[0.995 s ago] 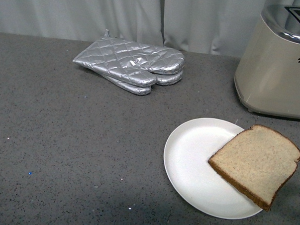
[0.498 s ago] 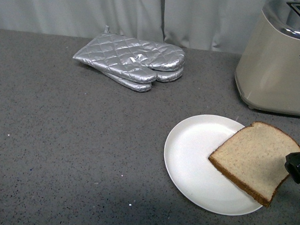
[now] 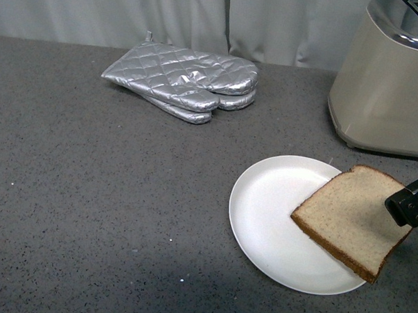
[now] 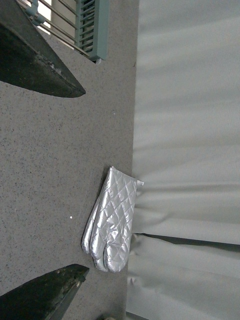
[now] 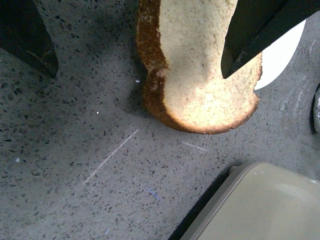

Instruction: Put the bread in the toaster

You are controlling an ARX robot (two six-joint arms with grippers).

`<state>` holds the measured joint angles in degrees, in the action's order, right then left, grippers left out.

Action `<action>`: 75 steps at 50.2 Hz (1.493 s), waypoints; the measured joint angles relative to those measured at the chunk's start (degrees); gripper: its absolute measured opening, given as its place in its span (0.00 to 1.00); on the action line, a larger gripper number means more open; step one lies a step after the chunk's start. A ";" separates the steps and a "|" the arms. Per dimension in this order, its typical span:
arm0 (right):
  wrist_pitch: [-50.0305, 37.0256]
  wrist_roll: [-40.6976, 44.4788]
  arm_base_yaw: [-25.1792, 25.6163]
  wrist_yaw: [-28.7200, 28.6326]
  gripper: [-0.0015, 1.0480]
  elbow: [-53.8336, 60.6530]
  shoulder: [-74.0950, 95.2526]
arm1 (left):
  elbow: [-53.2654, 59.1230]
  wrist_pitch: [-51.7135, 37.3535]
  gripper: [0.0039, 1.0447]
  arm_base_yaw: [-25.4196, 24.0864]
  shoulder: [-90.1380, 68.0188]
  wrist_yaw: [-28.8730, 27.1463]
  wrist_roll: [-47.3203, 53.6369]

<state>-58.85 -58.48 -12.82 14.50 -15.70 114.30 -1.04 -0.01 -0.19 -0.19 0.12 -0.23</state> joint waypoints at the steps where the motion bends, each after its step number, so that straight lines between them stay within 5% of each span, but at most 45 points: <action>1: 0.02 0.00 -0.04 -0.04 0.91 -0.22 0.13 | 0.00 0.00 0.94 0.00 0.00 0.00 0.00; 45: 3.23 1.38 -0.79 -0.61 0.91 -7.13 3.15 | 0.00 0.00 0.94 0.00 0.00 0.00 -0.02; 60: 3.61 1.05 -1.05 -1.29 0.34 -7.63 3.98 | 0.00 0.00 0.94 0.00 0.00 0.00 0.00; 70: 5.03 1.01 -0.98 -1.42 0.08 -8.15 2.71 | 0.00 0.00 0.94 0.00 0.00 0.00 0.00; 75: 5.84 1.03 -0.92 -1.73 0.03 -8.26 1.66 | 0.00 0.00 0.94 0.00 0.00 0.00 0.00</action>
<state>-53.01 -57.45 -13.74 12.78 -23.97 115.96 -1.04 -0.01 -0.19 -0.19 0.12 -0.23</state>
